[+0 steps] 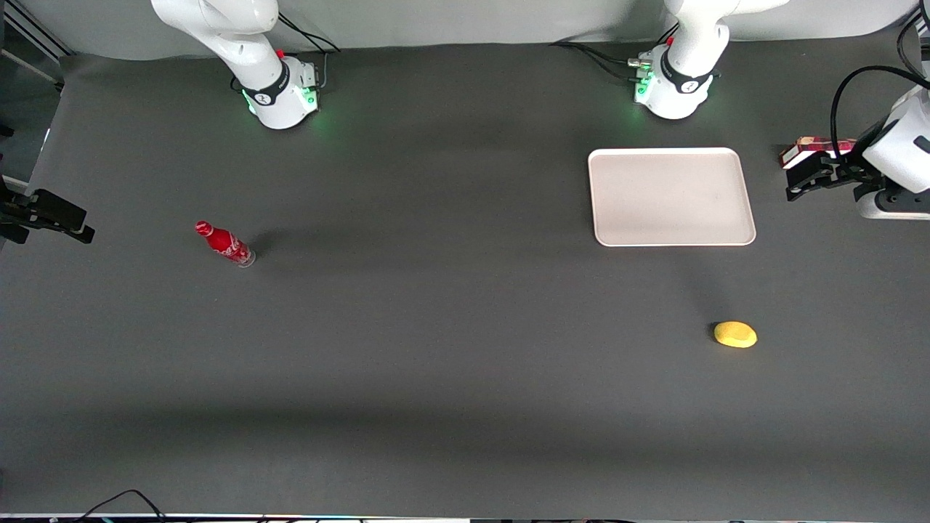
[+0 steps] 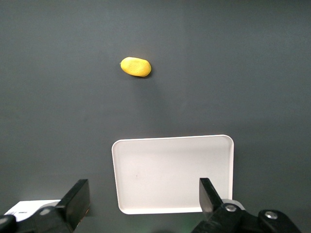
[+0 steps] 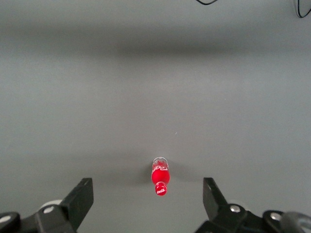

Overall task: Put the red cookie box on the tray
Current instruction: 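Move the left gripper over the red plaid cookie box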

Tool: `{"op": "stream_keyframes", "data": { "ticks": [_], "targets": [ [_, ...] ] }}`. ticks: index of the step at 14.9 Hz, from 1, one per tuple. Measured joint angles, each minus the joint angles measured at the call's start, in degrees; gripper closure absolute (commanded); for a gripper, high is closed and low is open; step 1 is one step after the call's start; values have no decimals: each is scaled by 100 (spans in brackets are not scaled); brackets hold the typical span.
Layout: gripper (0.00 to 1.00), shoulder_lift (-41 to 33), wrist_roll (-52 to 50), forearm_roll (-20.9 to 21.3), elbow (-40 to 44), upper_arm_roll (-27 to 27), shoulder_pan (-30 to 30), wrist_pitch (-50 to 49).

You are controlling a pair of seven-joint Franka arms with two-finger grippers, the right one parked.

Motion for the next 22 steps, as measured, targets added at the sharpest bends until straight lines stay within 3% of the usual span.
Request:
{"op": "stream_keyframes", "data": {
  "ticks": [22],
  "targets": [
    [0,85,33,8,0,-4,-22,-288]
  ]
}}
